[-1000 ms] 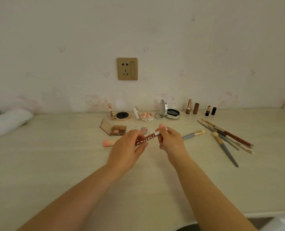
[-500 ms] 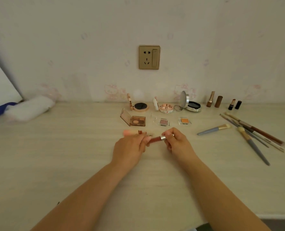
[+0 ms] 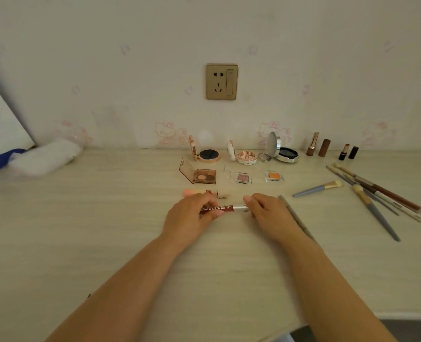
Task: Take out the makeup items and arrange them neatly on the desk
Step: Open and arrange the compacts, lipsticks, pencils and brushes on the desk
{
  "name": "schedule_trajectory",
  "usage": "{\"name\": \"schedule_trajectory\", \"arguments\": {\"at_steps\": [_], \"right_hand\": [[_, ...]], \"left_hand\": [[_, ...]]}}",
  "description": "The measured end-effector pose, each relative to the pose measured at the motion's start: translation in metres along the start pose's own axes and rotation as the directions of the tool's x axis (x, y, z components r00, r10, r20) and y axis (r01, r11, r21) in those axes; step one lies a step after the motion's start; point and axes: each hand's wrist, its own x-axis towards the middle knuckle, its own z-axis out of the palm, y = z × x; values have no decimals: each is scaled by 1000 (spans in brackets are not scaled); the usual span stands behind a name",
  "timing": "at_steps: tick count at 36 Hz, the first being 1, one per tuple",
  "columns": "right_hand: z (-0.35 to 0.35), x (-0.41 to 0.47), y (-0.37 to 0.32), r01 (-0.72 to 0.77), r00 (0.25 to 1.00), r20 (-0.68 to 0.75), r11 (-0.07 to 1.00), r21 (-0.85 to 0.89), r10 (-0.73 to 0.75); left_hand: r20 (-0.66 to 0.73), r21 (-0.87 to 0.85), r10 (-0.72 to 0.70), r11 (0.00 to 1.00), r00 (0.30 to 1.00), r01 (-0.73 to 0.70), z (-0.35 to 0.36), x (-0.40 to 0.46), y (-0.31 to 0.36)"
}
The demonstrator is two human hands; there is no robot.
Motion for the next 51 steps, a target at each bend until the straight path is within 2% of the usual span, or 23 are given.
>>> {"name": "schedule_trajectory", "arguments": {"at_steps": [4, 14, 19, 25, 32, 37, 42, 46, 51], "right_hand": [[1, 1, 0, 9, 999, 44, 998, -68, -6], [3, 2, 0, 58, 994, 96, 991, -119, -46], [4, 0, 3, 84, 995, 63, 994, -72, -80], [6, 1, -1, 69, 992, 112, 991, -115, -56], [6, -1, 3, 89, 995, 47, 992, -93, -85], [10, 5, -6, 71, 994, 99, 985, -160, -56], [6, 21, -22, 110, 984, 153, 987, -118, -91], [6, 30, -22, 121, 991, 69, 991, -64, -117], [12, 24, -10, 85, 996, -26, 996, 20, -84]], "left_hand": [[-13, 34, -4, 999, 1000, 4, 1, 1, -3], [-77, -11, 27, 1000, 997, -27, 3, 3, -6], [-78, 27, 40, 999, 996, -38, 4, 2, -7], [-97, -13, 14, 1000, 995, -15, 2, 3, -7], [-87, -42, -31, 999, 996, 28, 2, 3, -9], [-103, -60, -75, 996, 992, 69, -3, 4, -12], [-114, -60, -127, 991, 985, 121, -15, 8, -19], [-129, 2, -160, 987, 979, 162, -22, 9, -27], [-146, -95, -189, 980, 971, 176, -24, 7, -34]]}}
